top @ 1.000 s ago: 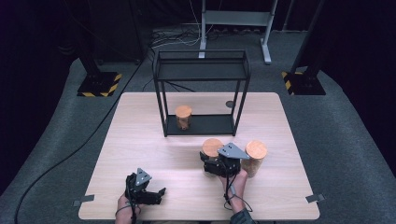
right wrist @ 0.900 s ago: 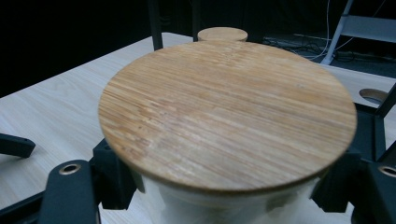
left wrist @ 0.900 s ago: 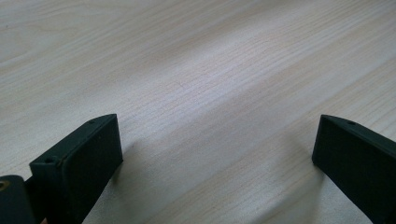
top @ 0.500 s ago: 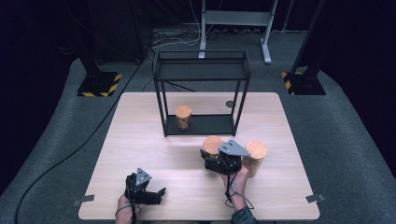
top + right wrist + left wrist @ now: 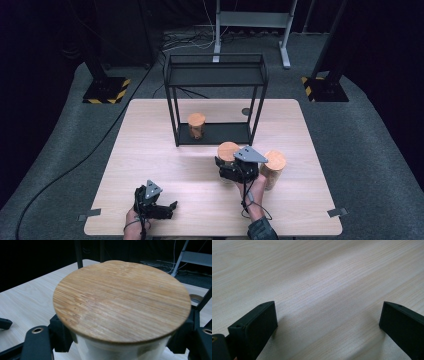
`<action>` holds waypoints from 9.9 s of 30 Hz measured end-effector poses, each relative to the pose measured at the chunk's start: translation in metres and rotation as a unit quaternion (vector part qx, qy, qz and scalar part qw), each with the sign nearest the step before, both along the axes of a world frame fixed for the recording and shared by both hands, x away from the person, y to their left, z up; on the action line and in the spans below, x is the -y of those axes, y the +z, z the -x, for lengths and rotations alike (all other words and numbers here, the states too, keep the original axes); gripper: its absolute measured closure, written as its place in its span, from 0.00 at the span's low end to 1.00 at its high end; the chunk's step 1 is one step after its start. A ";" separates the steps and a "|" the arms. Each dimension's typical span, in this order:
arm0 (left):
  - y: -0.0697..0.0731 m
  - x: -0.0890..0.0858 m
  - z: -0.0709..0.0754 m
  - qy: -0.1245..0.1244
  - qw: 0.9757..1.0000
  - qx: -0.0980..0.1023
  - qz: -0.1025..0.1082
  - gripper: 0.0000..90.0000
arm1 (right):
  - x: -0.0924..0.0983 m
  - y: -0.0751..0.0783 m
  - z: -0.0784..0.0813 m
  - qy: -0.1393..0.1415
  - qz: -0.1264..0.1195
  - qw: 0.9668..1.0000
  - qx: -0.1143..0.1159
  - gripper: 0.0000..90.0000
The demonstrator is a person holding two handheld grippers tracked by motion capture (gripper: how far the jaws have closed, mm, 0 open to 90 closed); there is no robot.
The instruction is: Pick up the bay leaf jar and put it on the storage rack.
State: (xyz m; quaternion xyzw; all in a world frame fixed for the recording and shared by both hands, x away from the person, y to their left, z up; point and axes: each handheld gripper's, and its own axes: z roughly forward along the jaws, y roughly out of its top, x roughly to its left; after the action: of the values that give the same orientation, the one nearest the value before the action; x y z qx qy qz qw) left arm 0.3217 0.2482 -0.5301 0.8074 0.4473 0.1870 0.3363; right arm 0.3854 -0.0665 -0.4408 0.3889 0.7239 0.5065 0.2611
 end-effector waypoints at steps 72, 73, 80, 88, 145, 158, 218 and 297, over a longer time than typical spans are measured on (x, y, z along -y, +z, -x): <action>0.000 0.000 0.000 0.002 1.000 0.000 -0.001 0.01 | -0.011 0.028 -0.059 -0.005 0.006 1.000 0.010 0.27; 0.000 0.000 0.000 0.002 1.000 0.000 -0.001 0.01 | -0.011 0.028 -0.060 -0.005 0.006 1.000 0.010 0.27; 0.000 0.000 0.000 0.002 1.000 0.001 0.000 0.01 | -0.013 0.029 -0.065 -0.003 0.009 1.000 0.010 0.27; 0.000 0.000 0.000 0.002 1.000 0.001 0.000 0.02 | -0.014 0.029 -0.069 -0.005 0.009 1.000 0.010 0.27; 0.000 0.000 0.000 0.000 1.000 0.002 0.001 0.02 | -0.025 0.029 -0.115 -0.031 0.004 1.000 0.000 0.27; 0.000 0.000 0.001 0.000 1.000 0.004 0.002 0.03 | -0.029 0.028 -0.124 -0.036 0.005 0.999 -0.003 0.27; 0.000 0.000 0.001 -0.006 1.000 0.003 0.001 0.04 | -0.042 0.015 -0.174 -0.058 0.006 0.998 -0.003 0.27; 0.000 0.000 0.001 -0.007 1.000 0.004 0.002 0.04 | -0.062 -0.003 -0.199 -0.055 -0.011 0.998 -0.012 0.27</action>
State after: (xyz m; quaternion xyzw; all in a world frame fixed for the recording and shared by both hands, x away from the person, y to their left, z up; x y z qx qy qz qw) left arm 0.3204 0.2482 -0.5299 0.8090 0.4406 0.1870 0.3411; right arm 0.5847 -0.0047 -0.4437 0.4370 0.6989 0.4943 0.2761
